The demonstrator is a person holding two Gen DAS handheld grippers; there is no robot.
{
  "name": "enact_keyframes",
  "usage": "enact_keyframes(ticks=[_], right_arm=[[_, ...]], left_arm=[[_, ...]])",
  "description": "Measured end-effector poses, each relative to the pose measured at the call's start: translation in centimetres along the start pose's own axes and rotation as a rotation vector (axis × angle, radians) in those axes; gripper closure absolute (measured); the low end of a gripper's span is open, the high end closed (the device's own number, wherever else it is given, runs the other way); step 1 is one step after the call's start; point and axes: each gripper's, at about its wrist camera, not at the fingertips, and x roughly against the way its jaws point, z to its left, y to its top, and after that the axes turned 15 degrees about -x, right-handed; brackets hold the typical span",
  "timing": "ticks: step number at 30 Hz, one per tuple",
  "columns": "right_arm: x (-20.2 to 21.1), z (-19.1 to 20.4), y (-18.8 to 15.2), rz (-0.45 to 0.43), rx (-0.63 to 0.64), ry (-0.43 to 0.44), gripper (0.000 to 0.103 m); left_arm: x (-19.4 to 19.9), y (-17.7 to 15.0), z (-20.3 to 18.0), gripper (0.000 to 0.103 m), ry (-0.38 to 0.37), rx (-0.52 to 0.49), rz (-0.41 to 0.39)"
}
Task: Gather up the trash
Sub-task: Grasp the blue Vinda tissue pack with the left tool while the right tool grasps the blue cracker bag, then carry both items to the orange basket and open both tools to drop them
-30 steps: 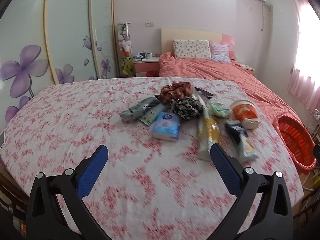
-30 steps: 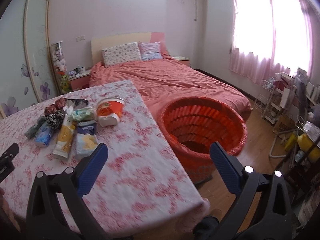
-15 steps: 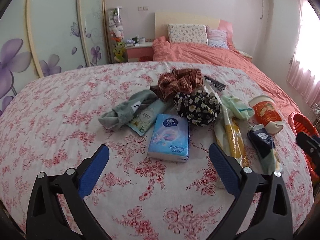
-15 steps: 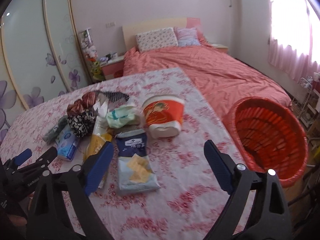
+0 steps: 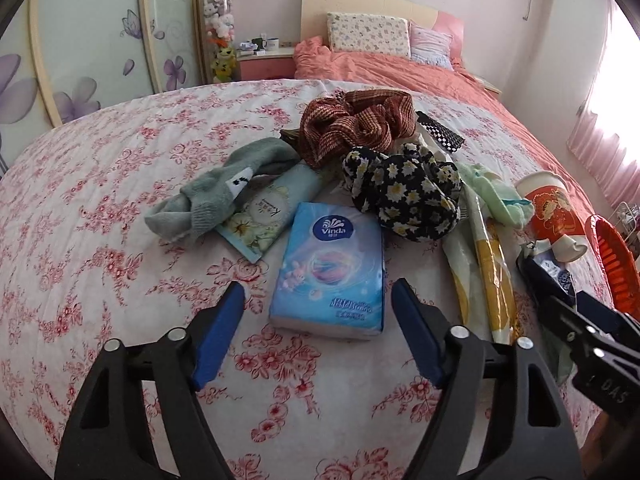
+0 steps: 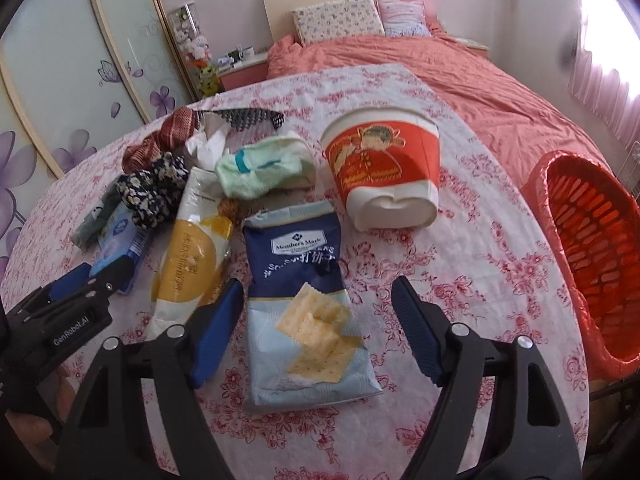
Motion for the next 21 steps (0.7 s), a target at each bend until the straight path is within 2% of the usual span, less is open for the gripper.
enact_keyframes(ticks=[3, 11, 21], right_arm=[[0.1, 0.1, -0.1, -0.010, 0.014, -0.011, 0.038], [0.0, -0.2, 0.1, -0.010, 0.016, -0.001, 0.058], [2.1, -0.5, -0.3, -0.041, 0.015, 0.019, 0.060]], left_arm=[[-0.4, 0.2, 0.0, 0.038, -0.002, -0.001, 0.013], [-0.6, 0.6, -0.6, 0.047, 0.006, -0.026, 0.013], [0.7, 0.1, -0.1, 0.050, -0.008, -0.018, -0.008]])
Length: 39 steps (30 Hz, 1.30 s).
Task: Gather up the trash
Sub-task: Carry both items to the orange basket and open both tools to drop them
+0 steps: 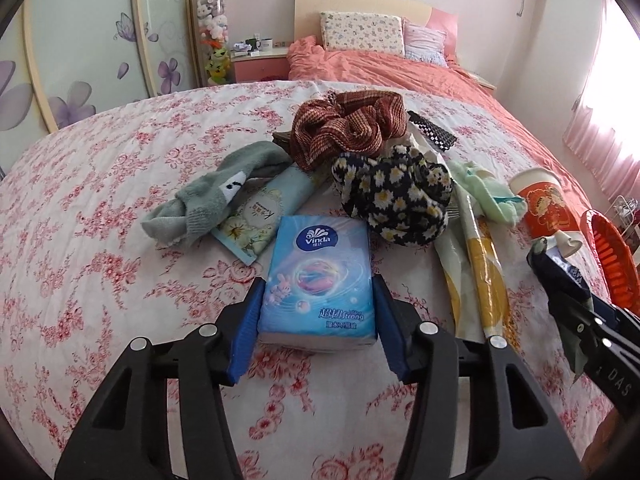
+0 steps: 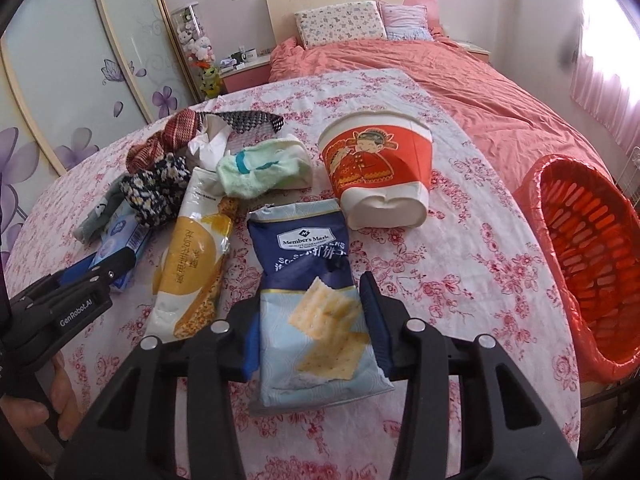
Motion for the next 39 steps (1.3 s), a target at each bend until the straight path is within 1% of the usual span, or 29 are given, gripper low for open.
enact_keyframes(ticks=[11, 16, 20, 27, 33, 39], right_arm=[[4.1, -1.0, 0.3, -0.078, -0.005, 0.021, 0.060], [6.5, -2.0, 0.9, -0.133, -0.022, 0.025, 0.060], [8.5, -3.4, 1.3, -0.186, -0.039, 0.015, 0.060], [11.3, -7.0, 2.2, -0.267, -0.100, -0.034, 0.060], [13.1, -11.4, 3.0, -0.324, -0.158, -0.096, 0.060], [13.7, -16.3, 4.3, -0.345, -0.243, -0.126, 0.060]], left_arm=[[3.7, 0.0, 0.4, 0.050, 0.005, 0.010, -0.070], [5.9, 0.7, -0.5, 0.050, -0.013, 0.003, -0.120], [7.4, 1.5, -2.0, 0.050, -0.035, -0.021, -0.163], [9.5, 2.9, -6.1, 0.050, -0.112, -0.077, -0.229], [9.9, 4.3, -10.4, 0.050, -0.193, -0.128, -0.265], [9.7, 5.5, -15.3, 0.050, -0.288, -0.183, -0.287]])
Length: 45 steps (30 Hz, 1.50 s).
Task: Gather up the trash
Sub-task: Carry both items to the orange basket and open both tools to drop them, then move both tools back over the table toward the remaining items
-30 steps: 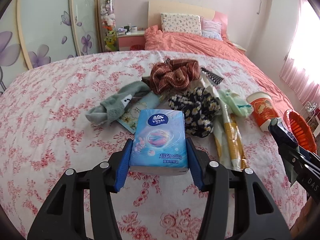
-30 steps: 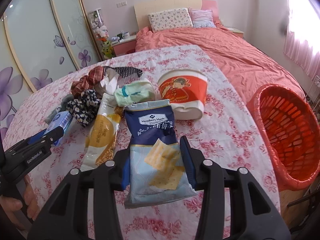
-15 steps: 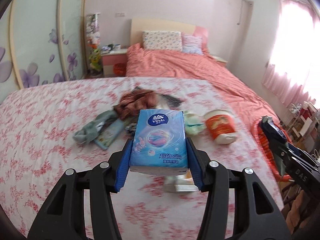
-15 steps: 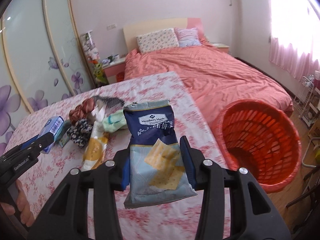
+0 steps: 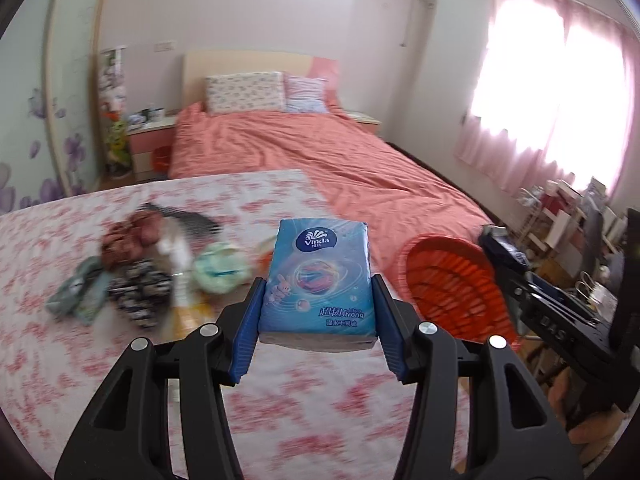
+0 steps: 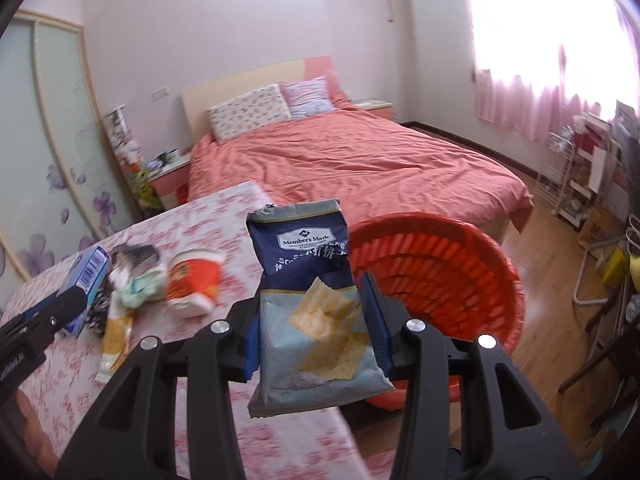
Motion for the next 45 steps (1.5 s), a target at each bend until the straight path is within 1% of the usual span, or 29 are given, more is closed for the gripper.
enact_keyframes(ticks=[5, 7, 14, 19, 21, 22, 23, 24, 25, 27, 32, 36, 37, 41, 43, 45], right_arm=[[-1.0, -3.2, 1.5, -0.002, -0.051, -0.012, 0.060], [-1.5, -4.2, 2.0, -0.002, -0.067, -0.016, 0.060], [-4.0, -8.1, 3.9, 0.007, -0.127, -0.022, 0.060], [-5.9, -10.1, 5.0, 0.014, -0.173, -0.016, 0.060], [-6.7, -10.8, 5.4, 0.019, -0.193, -0.008, 0.058], [-7.2, -11.1, 5.6, 0.023, -0.204, -0.002, 0.055], [-7.6, -11.4, 5.7, 0.029, -0.216, 0.006, 0.045], [-7.9, -11.7, 5.8, 0.029, -0.225, 0.011, 0.036], [-8.1, -11.9, 5.8, 0.027, -0.229, 0.009, 0.034], [-8.6, -12.2, 5.7, 0.028, -0.230, -0.008, 0.029], [-8.6, -12.1, 5.1, 0.029, -0.230, -0.045, 0.025], [-7.9, -11.3, 4.6, 0.029, -0.202, -0.065, 0.025], [-7.7, -10.9, 4.5, 0.029, -0.193, -0.068, 0.025], [-6.7, -8.6, 3.9, 0.032, -0.151, -0.063, 0.024], [-6.3, -6.9, 3.3, 0.036, -0.122, -0.053, 0.023], [-6.0, -5.2, 2.6, 0.044, -0.094, -0.040, 0.022]], left_arm=[[-2.4, 1.4, -4.0, 0.050, -0.075, -0.044, -0.005], [-3.8, 1.9, -5.7, 0.050, -0.109, -0.058, 0.003], [-8.0, 3.3, -10.1, 0.050, -0.189, -0.104, 0.033], [-10.3, 3.8, -12.1, 0.050, -0.215, -0.130, 0.067], [-11.3, 3.8, -12.5, 0.050, -0.223, -0.131, 0.086], [-11.8, 3.8, -12.7, 0.049, -0.223, -0.131, 0.098], [-12.0, 4.0, -12.8, 0.048, -0.217, -0.127, 0.103], [-12.2, 3.9, -12.8, 0.042, -0.213, -0.126, 0.112], [-12.4, 3.7, -12.6, 0.034, -0.202, -0.124, 0.122], [-12.4, 3.3, -12.4, 0.029, -0.182, -0.119, 0.136], [-11.5, 2.4, -11.1, 0.028, -0.145, -0.103, 0.170], [-10.3, 1.8, -9.7, 0.024, -0.103, -0.107, 0.171], [-9.7, 1.5, -9.1, 0.022, -0.086, -0.103, 0.170], [-7.7, 0.7, -6.5, 0.020, -0.032, -0.081, 0.163], [-6.4, 0.0, -4.7, 0.017, 0.015, -0.071, 0.152], [-4.9, -0.8, -2.9, 0.017, 0.066, -0.057, 0.147]])
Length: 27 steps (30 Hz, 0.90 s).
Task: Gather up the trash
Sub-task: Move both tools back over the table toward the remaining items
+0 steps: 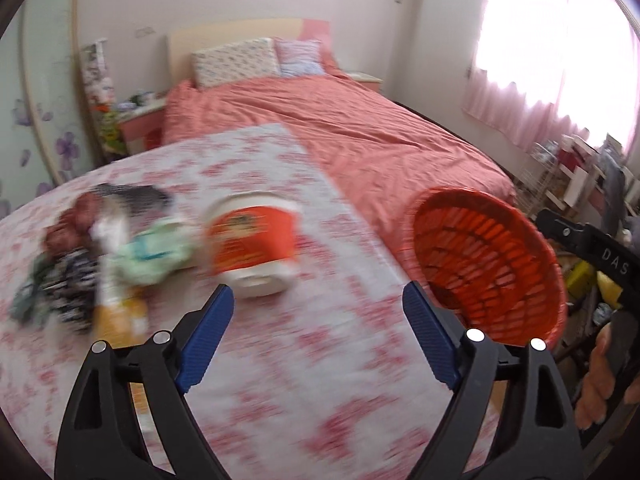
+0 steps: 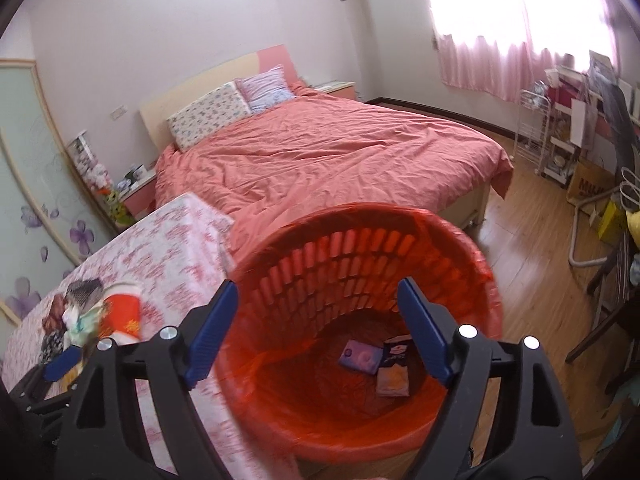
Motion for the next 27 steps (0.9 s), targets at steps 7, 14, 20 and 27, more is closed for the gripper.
enact_keyframes(ticks=[7, 14, 20, 27], right_arm=[[-0.1, 6.8, -3.6, 0.059, 0.123, 0.057, 0.018], [-2.6, 13.7, -7.9, 0.131, 0.249, 0.083, 0.016], [-5.4, 18.6, -10.5, 0.184, 0.340, 0.098, 0.012], [-9.9, 20.8, -11.2, 0.266, 0.333, 0.057, 0.012]], left_arm=[[2.4, -3.2, 6.8, 0.014, 0.136, 0.093, 0.006], [2.8, -6.2, 13.3, 0.014, 0.229, 0.214, 0.039], [2.3, -7.8, 16.3, 0.014, 0.247, 0.264, 0.057], [2.1, -9.0, 17.1, 0.014, 0.219, 0.275, 0.060]])
